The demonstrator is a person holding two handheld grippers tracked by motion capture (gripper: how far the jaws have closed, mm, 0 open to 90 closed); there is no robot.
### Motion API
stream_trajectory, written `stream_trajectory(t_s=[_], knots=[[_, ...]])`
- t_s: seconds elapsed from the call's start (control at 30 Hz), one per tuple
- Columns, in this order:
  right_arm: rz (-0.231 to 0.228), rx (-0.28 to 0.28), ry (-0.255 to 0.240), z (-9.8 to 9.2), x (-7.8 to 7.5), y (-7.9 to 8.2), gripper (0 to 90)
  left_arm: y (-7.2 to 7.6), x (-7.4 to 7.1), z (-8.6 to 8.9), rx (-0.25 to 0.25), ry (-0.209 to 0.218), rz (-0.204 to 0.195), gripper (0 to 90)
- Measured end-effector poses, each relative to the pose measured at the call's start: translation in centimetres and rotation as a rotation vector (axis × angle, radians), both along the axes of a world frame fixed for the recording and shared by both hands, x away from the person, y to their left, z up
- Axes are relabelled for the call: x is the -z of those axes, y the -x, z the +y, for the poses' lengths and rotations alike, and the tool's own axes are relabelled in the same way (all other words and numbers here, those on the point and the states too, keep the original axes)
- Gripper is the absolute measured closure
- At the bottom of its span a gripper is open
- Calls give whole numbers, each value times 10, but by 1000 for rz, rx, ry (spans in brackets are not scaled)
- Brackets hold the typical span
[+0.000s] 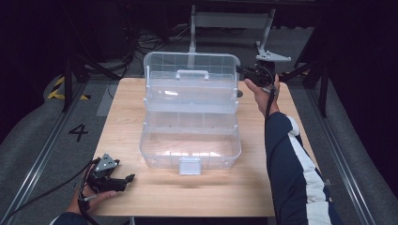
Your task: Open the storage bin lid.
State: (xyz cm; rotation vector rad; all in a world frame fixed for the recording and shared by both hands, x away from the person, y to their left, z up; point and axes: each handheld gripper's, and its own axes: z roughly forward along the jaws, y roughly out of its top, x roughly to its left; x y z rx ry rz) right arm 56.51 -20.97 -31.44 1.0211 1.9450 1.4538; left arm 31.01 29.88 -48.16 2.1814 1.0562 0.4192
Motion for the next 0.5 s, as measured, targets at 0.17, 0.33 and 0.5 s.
stream_trajectory(t_s=[0.17,0.33,0.5], knots=[[1,9,0,1,4,-6,805,4,-1,-1,-22,2,8,173],[20,8,-7,0,7,-14,802,10,0,-1,-39,9,3,175],[36,7,-4,1,7,-19,800,13,-1,-1,-42,-2,4,174]])
